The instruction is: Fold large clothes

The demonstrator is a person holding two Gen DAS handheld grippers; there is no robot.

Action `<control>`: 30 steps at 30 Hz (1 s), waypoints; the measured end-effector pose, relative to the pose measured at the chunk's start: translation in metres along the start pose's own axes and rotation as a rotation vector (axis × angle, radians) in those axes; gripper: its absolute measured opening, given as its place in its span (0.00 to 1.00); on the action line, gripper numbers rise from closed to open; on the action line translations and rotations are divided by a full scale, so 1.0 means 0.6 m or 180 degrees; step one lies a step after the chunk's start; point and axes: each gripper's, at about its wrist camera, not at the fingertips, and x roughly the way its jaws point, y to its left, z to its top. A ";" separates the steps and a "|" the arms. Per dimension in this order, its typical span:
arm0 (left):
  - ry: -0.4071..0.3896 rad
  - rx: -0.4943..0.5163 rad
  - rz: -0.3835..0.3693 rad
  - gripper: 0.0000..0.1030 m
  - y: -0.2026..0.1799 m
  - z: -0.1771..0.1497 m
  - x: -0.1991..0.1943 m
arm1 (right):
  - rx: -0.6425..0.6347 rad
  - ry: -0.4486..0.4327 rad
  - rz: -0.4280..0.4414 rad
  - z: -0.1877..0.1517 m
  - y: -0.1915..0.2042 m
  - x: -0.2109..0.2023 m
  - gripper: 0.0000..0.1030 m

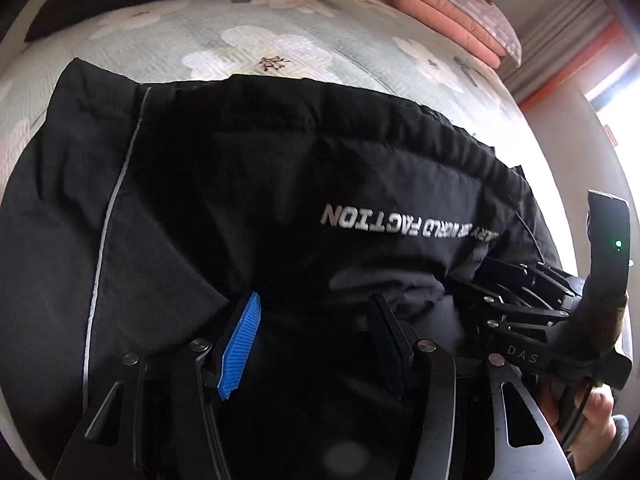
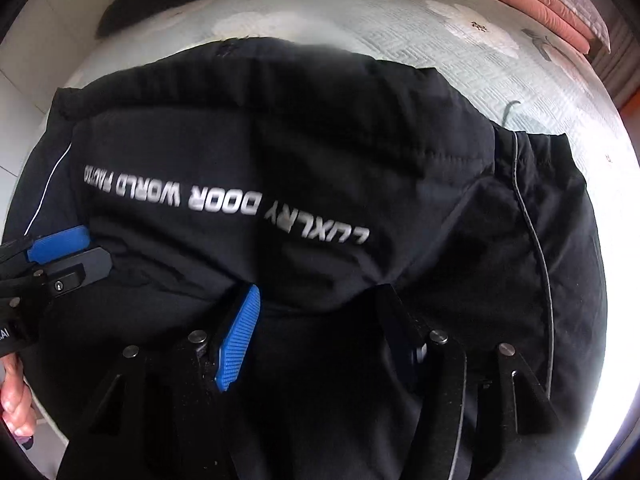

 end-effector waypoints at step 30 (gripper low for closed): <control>-0.0172 0.0032 -0.0137 0.56 -0.009 0.082 -0.110 | 0.0424 -0.0559 0.0341 0.046 -0.106 -0.138 0.60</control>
